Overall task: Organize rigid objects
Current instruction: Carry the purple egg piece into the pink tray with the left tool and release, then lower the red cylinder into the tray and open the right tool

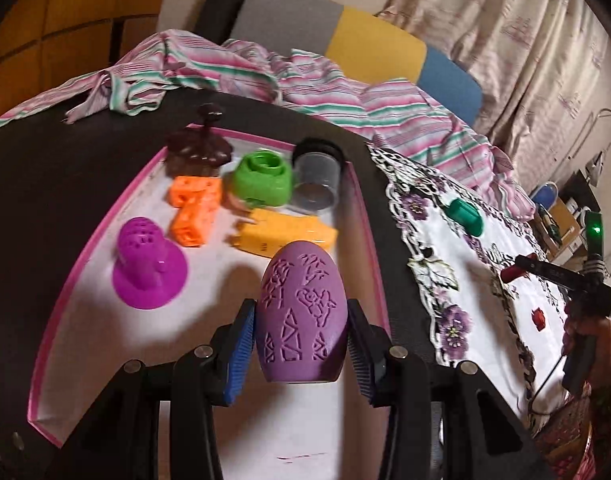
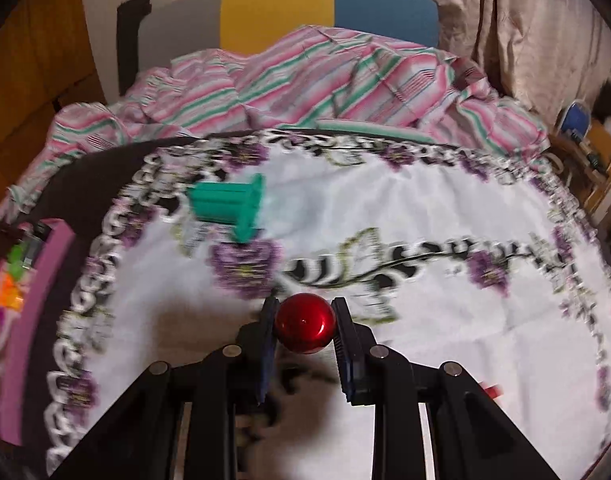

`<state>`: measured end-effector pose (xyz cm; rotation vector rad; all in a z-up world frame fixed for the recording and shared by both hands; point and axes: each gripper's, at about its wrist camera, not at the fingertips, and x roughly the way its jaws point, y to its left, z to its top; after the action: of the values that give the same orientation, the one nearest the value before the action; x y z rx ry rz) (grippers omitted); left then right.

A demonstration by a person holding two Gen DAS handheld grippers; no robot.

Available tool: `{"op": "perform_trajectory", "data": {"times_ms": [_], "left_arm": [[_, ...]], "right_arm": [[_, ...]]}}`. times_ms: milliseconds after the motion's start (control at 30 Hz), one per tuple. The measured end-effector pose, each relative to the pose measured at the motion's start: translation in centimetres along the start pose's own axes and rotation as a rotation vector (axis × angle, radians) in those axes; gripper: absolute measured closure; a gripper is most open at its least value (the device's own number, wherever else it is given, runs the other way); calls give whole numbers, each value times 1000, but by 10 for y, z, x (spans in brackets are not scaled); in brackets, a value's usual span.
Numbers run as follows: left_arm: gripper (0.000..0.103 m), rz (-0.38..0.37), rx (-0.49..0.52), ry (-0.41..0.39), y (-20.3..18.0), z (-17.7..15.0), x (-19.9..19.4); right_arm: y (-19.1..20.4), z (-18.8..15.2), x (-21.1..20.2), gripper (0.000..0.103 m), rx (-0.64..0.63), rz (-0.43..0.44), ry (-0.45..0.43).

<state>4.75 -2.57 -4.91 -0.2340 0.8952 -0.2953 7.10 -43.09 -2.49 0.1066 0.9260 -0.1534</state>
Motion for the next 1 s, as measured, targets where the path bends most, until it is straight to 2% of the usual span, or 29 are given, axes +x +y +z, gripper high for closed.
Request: {"op": "perform_trajectory", "data": {"times_ms": [333, 500, 667, 833, 1000], "left_arm": [[59, 89, -12, 48, 24, 12, 22], [59, 112, 1, 43, 31, 19, 28], [53, 90, -23, 18, 33, 20, 18], [53, 38, -52, -52, 33, 10, -10], [53, 2, -72, -66, 35, -3, -28]], "right_arm": [[56, -14, -20, 76, 38, 176, -6], [82, -21, -33, 76, 27, 227, -22], [109, -28, -41, 76, 9, 286, -18], [136, -35, -47, 76, -11, 356, -4], [164, -41, -47, 76, -28, 418, 20]]}}
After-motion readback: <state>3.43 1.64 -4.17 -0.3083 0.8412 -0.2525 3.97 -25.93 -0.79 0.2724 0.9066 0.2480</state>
